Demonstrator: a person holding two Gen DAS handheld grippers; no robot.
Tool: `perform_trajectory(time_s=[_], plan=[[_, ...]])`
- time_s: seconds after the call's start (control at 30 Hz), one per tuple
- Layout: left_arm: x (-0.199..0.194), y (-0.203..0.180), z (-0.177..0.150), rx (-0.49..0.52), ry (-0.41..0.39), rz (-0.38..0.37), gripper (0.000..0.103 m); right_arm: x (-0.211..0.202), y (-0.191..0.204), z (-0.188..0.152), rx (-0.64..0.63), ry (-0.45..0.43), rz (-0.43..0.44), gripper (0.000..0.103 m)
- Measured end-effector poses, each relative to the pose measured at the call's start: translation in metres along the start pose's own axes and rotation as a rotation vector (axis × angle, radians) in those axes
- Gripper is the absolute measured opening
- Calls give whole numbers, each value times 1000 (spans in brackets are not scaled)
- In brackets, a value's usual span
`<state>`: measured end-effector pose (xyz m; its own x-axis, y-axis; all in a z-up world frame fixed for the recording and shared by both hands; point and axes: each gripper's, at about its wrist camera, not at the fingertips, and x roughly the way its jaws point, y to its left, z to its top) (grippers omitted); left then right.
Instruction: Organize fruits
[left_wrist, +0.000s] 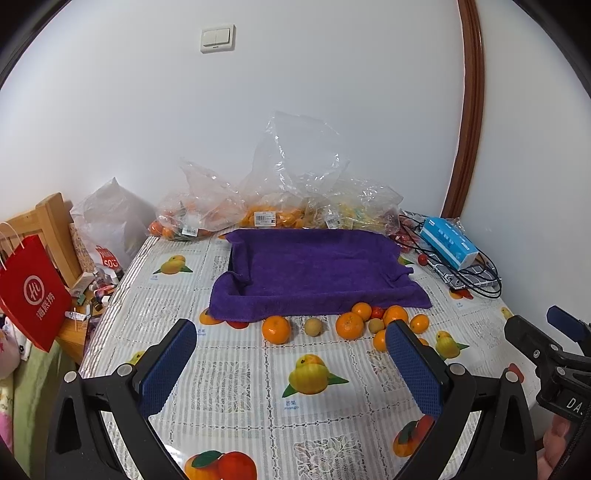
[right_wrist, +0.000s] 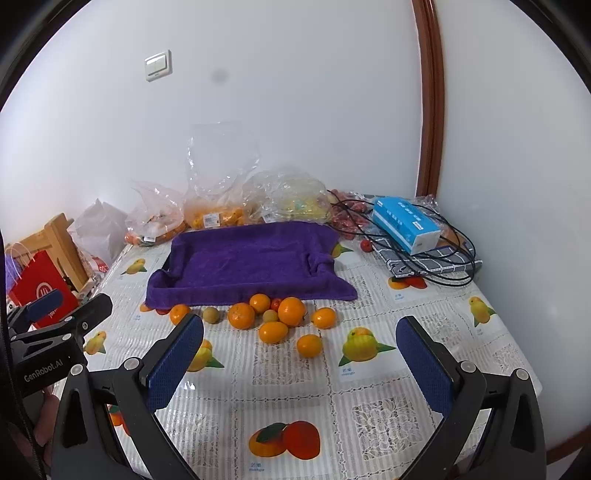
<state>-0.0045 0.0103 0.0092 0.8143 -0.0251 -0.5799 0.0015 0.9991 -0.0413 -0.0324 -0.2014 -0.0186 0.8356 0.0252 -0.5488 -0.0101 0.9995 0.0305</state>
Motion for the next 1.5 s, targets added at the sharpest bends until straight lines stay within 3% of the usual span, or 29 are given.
perform_trajectory(time_s=[1.5], plan=[[2, 6, -1, -3, 5, 17, 103, -4, 0, 1, 14, -20, 13, 103]])
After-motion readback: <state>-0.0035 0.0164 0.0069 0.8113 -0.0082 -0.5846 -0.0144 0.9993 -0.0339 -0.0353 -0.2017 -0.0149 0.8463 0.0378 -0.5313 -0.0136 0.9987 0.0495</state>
